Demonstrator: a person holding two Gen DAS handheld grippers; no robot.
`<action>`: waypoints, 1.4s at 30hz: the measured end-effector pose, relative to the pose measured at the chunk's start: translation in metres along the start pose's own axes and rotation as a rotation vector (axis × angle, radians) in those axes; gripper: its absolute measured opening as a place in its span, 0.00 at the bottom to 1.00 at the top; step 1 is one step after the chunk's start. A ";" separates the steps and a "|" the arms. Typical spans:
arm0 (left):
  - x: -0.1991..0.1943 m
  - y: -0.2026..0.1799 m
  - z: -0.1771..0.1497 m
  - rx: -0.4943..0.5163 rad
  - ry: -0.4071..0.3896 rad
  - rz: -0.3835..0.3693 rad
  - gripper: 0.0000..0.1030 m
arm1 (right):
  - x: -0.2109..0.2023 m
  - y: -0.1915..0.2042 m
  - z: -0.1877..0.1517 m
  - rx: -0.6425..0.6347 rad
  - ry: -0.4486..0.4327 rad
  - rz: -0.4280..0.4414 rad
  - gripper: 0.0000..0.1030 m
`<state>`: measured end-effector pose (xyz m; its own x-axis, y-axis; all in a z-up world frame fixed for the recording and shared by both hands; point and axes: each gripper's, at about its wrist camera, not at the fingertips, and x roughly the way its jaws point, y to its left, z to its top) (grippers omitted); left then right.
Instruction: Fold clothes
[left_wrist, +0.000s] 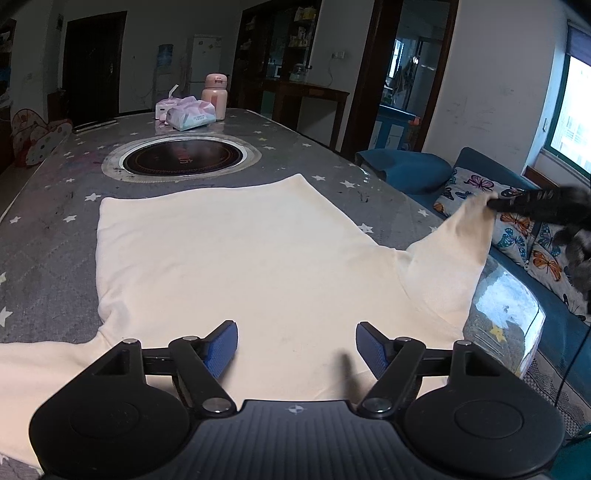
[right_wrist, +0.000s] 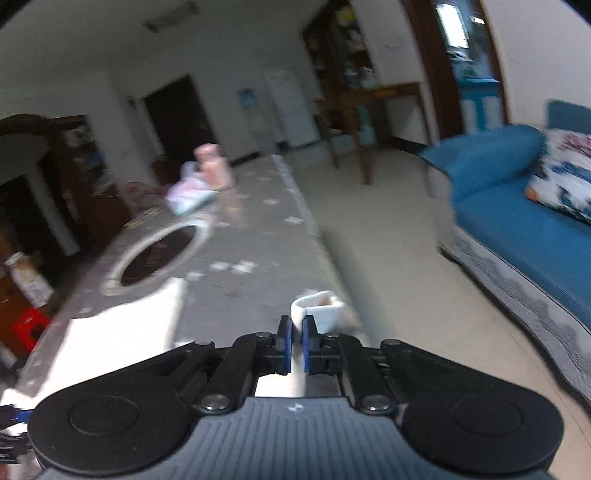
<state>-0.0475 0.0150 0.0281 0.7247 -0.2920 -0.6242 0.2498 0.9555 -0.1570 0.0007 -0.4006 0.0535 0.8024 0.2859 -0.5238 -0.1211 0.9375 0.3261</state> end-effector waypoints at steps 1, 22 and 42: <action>-0.001 0.000 0.000 0.001 -0.001 0.003 0.73 | -0.003 0.009 0.004 -0.015 -0.004 0.031 0.05; -0.032 0.037 -0.015 -0.098 -0.061 0.070 0.76 | 0.038 0.228 -0.001 -0.372 0.234 0.607 0.04; -0.039 0.045 -0.021 -0.115 -0.071 0.057 0.70 | 0.048 0.227 -0.024 -0.505 0.334 0.542 0.19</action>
<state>-0.0777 0.0703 0.0293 0.7800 -0.2354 -0.5798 0.1346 0.9680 -0.2119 -0.0023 -0.1692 0.0834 0.3494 0.6954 -0.6280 -0.7559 0.6052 0.2496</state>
